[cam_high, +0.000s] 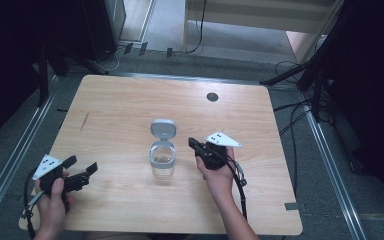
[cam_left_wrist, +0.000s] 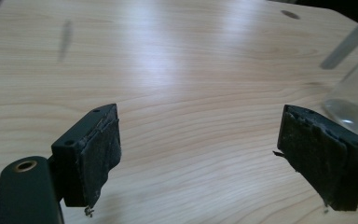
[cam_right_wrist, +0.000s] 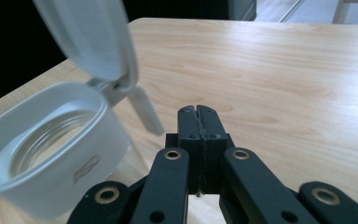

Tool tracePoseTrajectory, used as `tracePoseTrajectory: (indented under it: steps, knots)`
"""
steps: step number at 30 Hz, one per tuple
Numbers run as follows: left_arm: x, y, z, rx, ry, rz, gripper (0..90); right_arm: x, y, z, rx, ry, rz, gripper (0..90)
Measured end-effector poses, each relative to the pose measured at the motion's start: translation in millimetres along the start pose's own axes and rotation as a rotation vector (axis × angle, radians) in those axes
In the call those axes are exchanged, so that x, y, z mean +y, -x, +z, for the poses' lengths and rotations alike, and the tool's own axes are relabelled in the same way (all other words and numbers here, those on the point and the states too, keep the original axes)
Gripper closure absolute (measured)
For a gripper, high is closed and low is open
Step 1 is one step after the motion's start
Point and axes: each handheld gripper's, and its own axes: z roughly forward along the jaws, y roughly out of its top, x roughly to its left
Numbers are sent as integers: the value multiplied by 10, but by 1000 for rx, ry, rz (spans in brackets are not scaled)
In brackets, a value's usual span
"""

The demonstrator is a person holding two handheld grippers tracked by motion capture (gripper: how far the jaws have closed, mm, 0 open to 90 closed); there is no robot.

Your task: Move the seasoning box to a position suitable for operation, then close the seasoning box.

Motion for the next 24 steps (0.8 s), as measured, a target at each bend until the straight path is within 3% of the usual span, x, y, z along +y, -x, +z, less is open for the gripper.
tracePoseTrajectory:
  steps: [5,10,19,24]
  knots:
    - [-74,-39,-23,12,-17,14,131,115,25,40,-4,10,2,900]
    - [-96,16,36,16,-32,57,132,303,38,107,3,26,-1,900]
    - [-87,-25,46,-5,-39,26,132,516,20,259,22,37,8,900]
    - [-86,-16,53,-9,-41,32,133,658,-91,308,84,62,-19,900]
